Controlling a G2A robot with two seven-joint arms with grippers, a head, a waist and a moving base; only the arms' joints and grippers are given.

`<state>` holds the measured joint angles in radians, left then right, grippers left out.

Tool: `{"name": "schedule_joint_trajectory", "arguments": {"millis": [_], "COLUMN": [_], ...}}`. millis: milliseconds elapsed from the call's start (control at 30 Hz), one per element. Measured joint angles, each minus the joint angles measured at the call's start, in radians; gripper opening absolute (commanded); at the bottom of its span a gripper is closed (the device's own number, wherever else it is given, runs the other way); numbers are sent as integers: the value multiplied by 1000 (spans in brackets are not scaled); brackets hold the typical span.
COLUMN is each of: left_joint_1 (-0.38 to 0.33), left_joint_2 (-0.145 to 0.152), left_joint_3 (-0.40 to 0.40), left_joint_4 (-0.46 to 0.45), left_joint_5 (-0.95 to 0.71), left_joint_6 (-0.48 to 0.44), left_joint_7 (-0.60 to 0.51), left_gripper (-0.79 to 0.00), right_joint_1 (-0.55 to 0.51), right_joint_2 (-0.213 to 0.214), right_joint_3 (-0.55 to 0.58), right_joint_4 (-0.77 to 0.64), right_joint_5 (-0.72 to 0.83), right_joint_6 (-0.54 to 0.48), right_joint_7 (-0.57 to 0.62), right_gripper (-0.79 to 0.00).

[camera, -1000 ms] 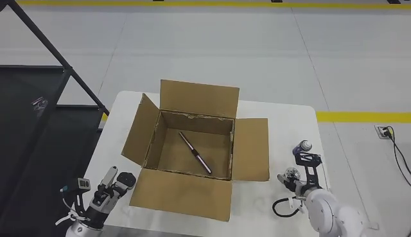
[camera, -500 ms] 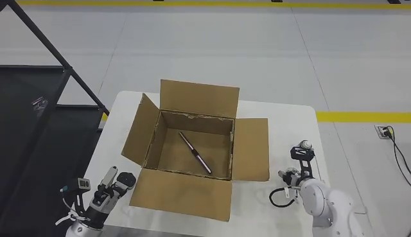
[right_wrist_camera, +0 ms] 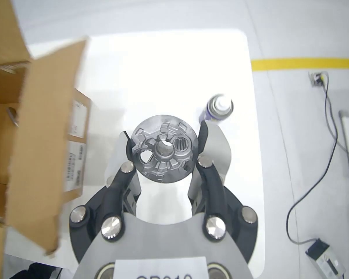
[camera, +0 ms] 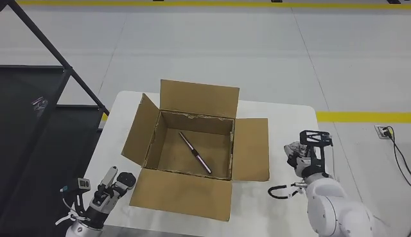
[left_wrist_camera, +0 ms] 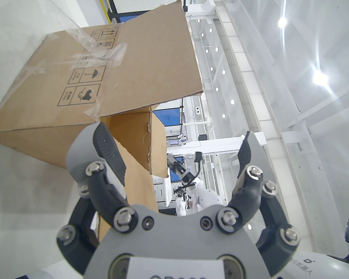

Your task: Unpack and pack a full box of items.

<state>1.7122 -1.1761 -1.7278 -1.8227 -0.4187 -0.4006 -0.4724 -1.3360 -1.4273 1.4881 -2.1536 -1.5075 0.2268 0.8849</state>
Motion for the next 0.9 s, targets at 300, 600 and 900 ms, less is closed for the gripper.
{"name": "schedule_joint_trajectory", "arguments": {"millis": [300, 600, 900], "left_joint_1": [0, 0, 0], "left_joint_2": [0, 0, 0], "left_joint_3": [0, 0, 0], "left_joint_4": [0, 0, 0], "left_joint_5": [0, 0, 0], "left_joint_6": [0, 0, 0], "left_joint_7": [0, 0, 0], "left_gripper": [0, 0, 0], "right_joint_1": [262, 770, 1028], "right_joint_2": [-36, -155, -305], "right_joint_3": [-387, -681, -865], "right_joint_4": [40, 694, 1320], "right_joint_5": [-144, 161, 413], "right_joint_6": [-70, -147, -204], "right_joint_7": [0, 45, -22], "right_gripper": [-785, -785, -785]}}
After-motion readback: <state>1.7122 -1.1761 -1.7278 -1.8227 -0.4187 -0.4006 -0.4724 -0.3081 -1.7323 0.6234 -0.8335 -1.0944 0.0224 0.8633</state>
